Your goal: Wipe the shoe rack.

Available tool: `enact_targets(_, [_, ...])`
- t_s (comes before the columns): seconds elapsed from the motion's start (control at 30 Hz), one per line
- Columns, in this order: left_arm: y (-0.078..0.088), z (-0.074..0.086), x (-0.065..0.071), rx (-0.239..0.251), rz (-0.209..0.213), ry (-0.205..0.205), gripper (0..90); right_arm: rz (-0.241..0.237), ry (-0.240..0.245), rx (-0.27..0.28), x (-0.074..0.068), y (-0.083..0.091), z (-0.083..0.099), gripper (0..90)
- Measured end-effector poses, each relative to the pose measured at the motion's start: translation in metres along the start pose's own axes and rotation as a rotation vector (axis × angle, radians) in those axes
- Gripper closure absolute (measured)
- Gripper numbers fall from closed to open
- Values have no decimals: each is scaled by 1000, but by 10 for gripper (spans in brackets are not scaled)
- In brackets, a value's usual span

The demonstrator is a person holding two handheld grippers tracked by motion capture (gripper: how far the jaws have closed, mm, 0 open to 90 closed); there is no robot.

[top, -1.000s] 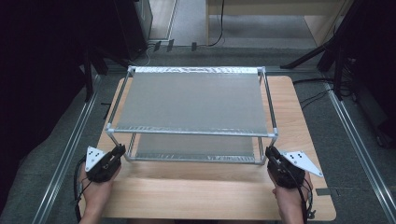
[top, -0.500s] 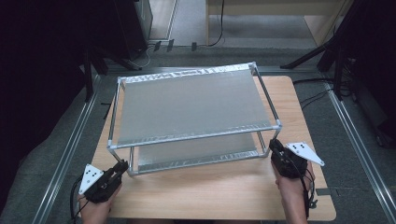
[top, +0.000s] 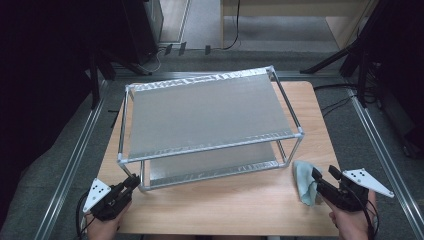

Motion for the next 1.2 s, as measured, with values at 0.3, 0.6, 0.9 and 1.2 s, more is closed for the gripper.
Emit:
enact_targets(0.3, [0,1,6,-7,13,-6,695,-4,-4,-155,-9,-26,47,338])
enact_targets(0.6, [-1,1,7,-4,27,-33,800,44,52,-199,-13,-40,59,818])
enact_targets(0.9, [2,1,7,-6,26,-39,804,-14,70,-9,-27,-49,15,829])
enact_targets(1.2, [0,1,6,-13,34,-39,807,-57,113,140,-38,-45,-43,824])
Point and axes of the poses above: each handheld gripper's, and its own axes: y roughly backward along the jaws, z roughly out of its underside, x roughly to its right, the point moved 5 cm from there along -y, roughly forward along the jaws, and after that the axes turned 12 degrees about x, right-handed, at the moved point
